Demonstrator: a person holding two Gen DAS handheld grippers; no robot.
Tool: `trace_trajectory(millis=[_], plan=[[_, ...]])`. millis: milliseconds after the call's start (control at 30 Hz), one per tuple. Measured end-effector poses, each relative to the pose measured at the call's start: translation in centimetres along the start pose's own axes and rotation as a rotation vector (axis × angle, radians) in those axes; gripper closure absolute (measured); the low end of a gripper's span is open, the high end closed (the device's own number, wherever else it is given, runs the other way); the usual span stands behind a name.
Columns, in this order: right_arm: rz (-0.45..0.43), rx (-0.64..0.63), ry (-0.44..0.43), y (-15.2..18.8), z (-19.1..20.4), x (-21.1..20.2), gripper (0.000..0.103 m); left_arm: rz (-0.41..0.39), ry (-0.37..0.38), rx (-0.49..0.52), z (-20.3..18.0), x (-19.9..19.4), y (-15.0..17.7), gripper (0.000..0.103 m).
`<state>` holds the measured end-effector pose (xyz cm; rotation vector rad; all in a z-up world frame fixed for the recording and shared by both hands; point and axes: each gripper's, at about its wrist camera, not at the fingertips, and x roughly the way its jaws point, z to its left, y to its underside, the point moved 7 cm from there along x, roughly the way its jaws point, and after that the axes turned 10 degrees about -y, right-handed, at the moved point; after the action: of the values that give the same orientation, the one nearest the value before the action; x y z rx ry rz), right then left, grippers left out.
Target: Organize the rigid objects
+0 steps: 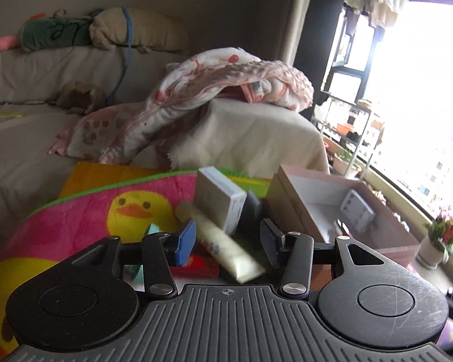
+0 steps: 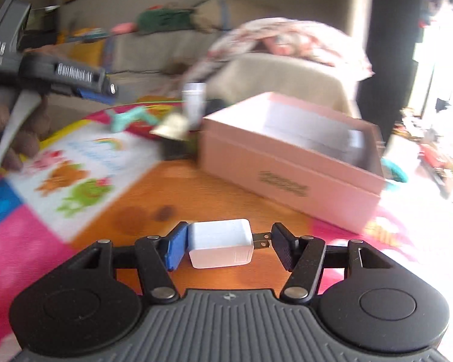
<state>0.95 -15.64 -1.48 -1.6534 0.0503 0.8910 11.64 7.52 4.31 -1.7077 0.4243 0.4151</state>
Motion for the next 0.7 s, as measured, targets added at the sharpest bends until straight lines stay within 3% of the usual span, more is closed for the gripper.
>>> trace_trajectory(millis=[133,233,333,400,500,567,633,700], plan=[[-0.003,0.057,0.017,0.5,-1.6,0.2,0.043,0.040,0.014,-0.096,-0.8,4.6,-3.6,0.051],[-0.012,0.058,0.010,0.5,-1.7,-0.1,0.043,0.080,-0.051,-0.121,-0.8,8.4,-4.9,0.052],[-0.016,0.067,0.004,0.5,-1.6,0.0,0.042,0.147,-0.147,-0.045,-0.9,12.0,-4.6,0.051],[-0.010,0.091,-0.005,0.5,-1.7,0.1,0.042,0.180,-0.165,-0.011,-0.9,13.8,-3.9,0.047],[-0.002,0.137,-0.008,0.6,-2.2,0.3,0.042,0.191,-0.102,-0.006,-0.8,14.6,-3.0,0.054],[0.001,0.161,-0.015,0.6,-2.5,0.4,0.042,0.202,-0.062,0.064,-1.2,14.5,-2.0,0.070],[0.005,0.169,-0.021,0.7,-2.5,0.5,0.042,0.195,-0.031,0.117,-1.0,13.7,-1.1,0.071],[0.008,0.168,-0.019,0.7,-2.4,0.5,0.042,0.226,0.022,0.090,-0.2,12.5,0.0,0.076]])
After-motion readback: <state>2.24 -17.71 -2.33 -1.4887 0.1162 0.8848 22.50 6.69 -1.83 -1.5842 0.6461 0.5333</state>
